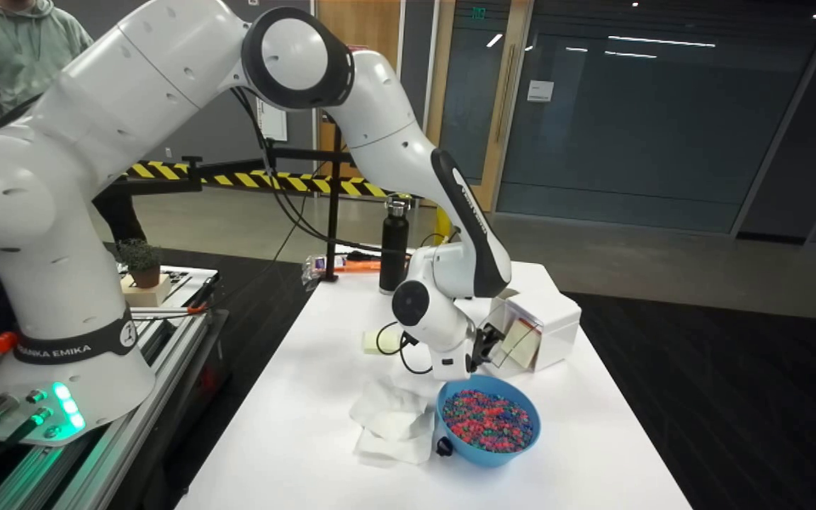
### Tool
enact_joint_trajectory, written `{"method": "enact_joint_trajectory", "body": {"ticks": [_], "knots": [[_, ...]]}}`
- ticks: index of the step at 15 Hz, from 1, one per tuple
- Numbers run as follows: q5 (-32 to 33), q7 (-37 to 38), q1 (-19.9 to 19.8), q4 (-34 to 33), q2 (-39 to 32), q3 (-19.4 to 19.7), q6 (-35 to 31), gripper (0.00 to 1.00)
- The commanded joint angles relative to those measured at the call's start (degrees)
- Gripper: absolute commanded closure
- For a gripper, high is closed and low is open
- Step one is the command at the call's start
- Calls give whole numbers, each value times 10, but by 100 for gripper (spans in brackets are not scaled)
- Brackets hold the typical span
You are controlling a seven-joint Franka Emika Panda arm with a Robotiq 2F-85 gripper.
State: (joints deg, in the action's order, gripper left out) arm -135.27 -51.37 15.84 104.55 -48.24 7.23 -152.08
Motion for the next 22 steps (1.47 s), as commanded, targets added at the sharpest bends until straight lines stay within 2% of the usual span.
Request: {"method": "enact_joint_trajectory", "body": {"ticks": [1, 19, 20, 21, 22], "knots": [[6, 4, 8, 3, 11, 7, 1, 100], [1, -1, 9, 7, 21, 8, 1, 100], [1, 0, 9, 8, 21, 8, 1, 95], [3, 1, 9, 8, 21, 8, 0, 74], [3, 1, 9, 9, 22, 8, 1, 69]]}}
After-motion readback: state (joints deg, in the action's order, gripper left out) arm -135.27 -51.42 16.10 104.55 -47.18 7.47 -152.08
